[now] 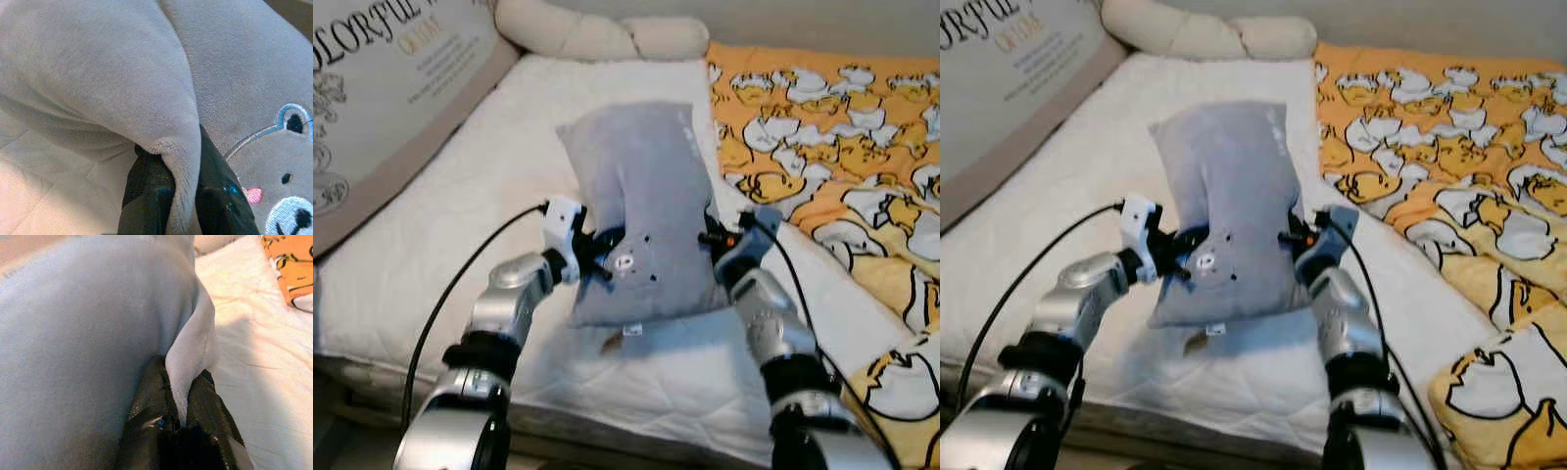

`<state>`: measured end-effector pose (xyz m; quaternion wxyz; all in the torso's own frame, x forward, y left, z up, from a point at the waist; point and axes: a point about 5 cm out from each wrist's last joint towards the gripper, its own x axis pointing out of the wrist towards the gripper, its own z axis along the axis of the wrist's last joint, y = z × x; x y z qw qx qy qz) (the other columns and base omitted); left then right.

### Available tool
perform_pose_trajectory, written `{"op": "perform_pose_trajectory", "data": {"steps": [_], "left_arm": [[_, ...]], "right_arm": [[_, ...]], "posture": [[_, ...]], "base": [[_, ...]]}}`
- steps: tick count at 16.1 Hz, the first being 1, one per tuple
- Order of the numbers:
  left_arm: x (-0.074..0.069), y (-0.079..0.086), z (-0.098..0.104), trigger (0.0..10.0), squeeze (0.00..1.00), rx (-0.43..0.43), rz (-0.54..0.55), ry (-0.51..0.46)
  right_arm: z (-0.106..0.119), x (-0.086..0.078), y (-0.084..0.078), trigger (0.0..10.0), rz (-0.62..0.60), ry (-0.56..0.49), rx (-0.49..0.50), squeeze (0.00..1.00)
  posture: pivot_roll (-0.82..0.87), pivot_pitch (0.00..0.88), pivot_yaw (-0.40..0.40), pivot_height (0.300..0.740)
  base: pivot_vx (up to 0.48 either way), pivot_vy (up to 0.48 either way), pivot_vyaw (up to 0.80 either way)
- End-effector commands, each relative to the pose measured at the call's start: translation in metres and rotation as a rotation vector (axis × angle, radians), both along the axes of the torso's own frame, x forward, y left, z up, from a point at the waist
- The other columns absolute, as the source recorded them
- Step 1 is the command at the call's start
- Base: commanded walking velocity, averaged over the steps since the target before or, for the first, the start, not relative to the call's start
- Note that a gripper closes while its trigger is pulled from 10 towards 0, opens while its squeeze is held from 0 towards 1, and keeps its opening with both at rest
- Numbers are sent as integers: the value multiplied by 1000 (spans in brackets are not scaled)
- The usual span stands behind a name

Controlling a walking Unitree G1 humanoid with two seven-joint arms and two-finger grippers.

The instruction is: Clean up the room

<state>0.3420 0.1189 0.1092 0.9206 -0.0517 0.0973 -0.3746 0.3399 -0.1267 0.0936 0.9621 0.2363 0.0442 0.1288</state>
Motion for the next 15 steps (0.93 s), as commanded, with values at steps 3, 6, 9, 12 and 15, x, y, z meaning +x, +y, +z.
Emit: {"op": "perform_pose_trajectory", "data": {"steps": [3, 6, 9, 12, 15], "left_arm": [[0, -11, 11, 0, 0, 46, -11, -77], [-2, -9, 9, 0, 0, 59, 16, -76], [-4, -8, 9, 0, 0, 63, 26, -77], [-4, -8, 10, 0, 0, 63, 39, -80], [-4, -7, 11, 0, 0, 80, 51, -93]], "right_arm": [[17, 0, 14, 0, 0, -82, 57, 0], [9, -4, 11, 0, -45, -40, 38, 0], [7, -6, 9, 0, -49, -15, 10, 0], [9, -7, 10, 0, -67, -45, 21, 0], [18, -10, 9, 0, -79, -151, 54, 0]], "posture": [[3, 0, 34, 740], [6, 0, 31, 740], [3, 0, 30, 740], [5, 0, 29, 740], [2, 0, 29, 740]], "base": [[0, 0, 0], [0, 0, 0], [0, 0, 0], [0, 0, 0], [0, 0, 0]]}}
